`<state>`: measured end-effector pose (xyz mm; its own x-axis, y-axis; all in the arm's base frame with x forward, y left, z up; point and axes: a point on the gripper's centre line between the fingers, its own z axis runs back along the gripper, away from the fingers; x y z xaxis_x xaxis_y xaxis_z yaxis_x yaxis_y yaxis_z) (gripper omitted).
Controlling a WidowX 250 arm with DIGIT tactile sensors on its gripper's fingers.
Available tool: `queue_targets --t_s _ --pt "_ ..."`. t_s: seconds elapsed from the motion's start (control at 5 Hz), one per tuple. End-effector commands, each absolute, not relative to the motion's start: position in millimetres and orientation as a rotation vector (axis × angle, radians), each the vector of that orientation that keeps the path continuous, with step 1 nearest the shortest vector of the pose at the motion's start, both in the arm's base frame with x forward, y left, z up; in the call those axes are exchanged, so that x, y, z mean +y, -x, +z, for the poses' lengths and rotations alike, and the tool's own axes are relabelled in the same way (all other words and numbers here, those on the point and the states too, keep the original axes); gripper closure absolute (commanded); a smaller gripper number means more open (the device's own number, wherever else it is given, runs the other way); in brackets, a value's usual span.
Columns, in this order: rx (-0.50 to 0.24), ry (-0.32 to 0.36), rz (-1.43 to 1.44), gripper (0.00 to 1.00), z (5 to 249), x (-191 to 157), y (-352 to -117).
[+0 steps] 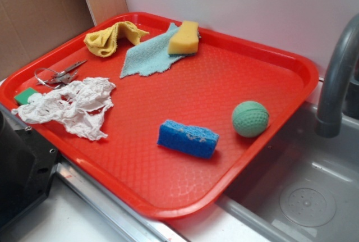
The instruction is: Grab the blue sponge.
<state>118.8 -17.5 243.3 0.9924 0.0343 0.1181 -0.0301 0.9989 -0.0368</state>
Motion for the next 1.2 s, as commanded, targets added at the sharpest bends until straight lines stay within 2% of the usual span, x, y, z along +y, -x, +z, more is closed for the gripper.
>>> queue_targets --t_s 0.0,0.2,0.4,0.8,1.0 --pt "-0.119 0.035 0.032 0.0 243.3 -17.5 -118.8" --pt "-0.143 0.013 -0.22 0.0 193.3 -67.5 -148.4" --pt "-0.221 0.002 -0.47 0.0 159.3 -122.9 -163.9" --pt "-0.221 0.002 -0.47 0.0 159.3 -122.9 -163.9" --pt "-0.176 0.053 -0.716 0.0 109.3 -126.4 -182.1"
